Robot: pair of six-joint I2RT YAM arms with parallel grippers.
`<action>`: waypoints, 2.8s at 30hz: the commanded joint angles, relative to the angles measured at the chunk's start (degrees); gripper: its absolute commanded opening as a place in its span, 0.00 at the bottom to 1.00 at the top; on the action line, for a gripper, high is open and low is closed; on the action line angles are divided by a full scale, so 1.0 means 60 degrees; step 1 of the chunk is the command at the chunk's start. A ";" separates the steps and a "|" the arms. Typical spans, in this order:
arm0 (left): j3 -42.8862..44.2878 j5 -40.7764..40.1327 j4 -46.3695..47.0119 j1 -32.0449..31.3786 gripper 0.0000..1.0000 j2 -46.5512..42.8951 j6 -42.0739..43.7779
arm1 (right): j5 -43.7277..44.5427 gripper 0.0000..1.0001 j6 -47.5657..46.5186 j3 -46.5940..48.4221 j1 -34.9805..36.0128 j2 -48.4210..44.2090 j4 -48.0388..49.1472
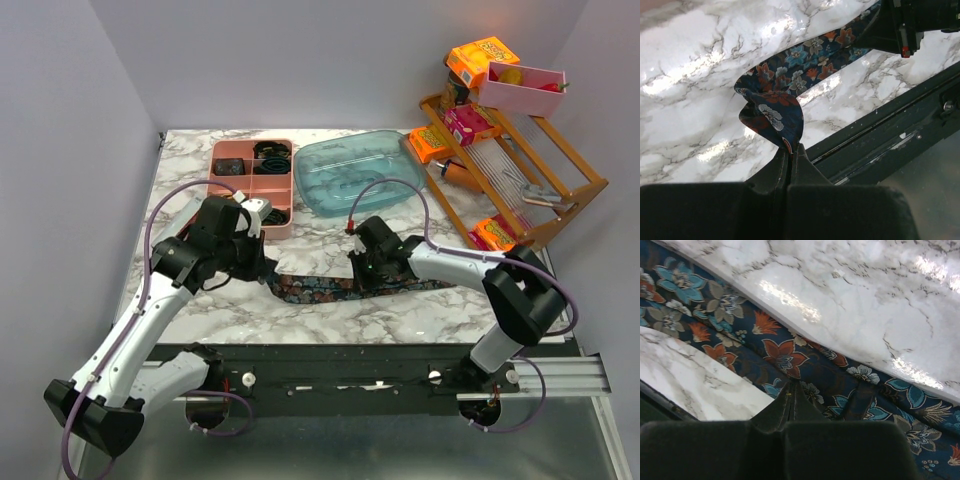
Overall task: Roll the ties
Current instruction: Place the tie at the center of the board, then flatten out the tie at the center of the board.
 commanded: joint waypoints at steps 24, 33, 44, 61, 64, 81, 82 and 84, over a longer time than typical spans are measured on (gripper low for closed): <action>0.0593 -0.3858 -0.2995 -0.0032 0.17 0.2470 -0.1301 | 0.2033 0.00 0.0385 0.0091 -0.0619 0.0633 -0.1384; 0.0916 -0.5000 -0.2979 -0.0003 0.18 0.3877 -0.1388 | 0.1726 0.00 0.0151 0.0149 -0.0693 0.0194 -0.1413; 0.1121 -0.6407 -0.3375 0.0275 0.53 0.4874 -0.1930 | 0.1008 0.01 -0.0654 0.0486 -0.0620 -0.0275 -0.1428; 0.1840 -0.4741 -0.1255 0.0656 0.89 0.4025 -0.0964 | 0.0553 0.82 -0.2192 0.1921 0.1049 0.0220 -0.0535; 0.1373 -0.4007 -0.0712 0.0788 0.88 0.3659 -0.0920 | 0.0772 0.87 -0.2704 0.2403 0.1342 0.0602 -0.0417; -0.2832 -0.2159 0.4122 -0.1202 0.00 0.2794 -0.4463 | 0.2545 0.83 -0.1636 0.5861 0.1475 0.3371 -0.0564; -0.3196 -0.2261 0.4589 -0.1291 0.00 0.2794 -0.4639 | 0.2545 0.82 -0.1622 0.5950 0.1475 0.3618 -0.0593; -0.3521 -0.2510 0.4958 -0.1496 0.00 0.2794 -0.4859 | 0.2487 0.78 -0.1636 0.6082 0.1461 0.3796 -0.0637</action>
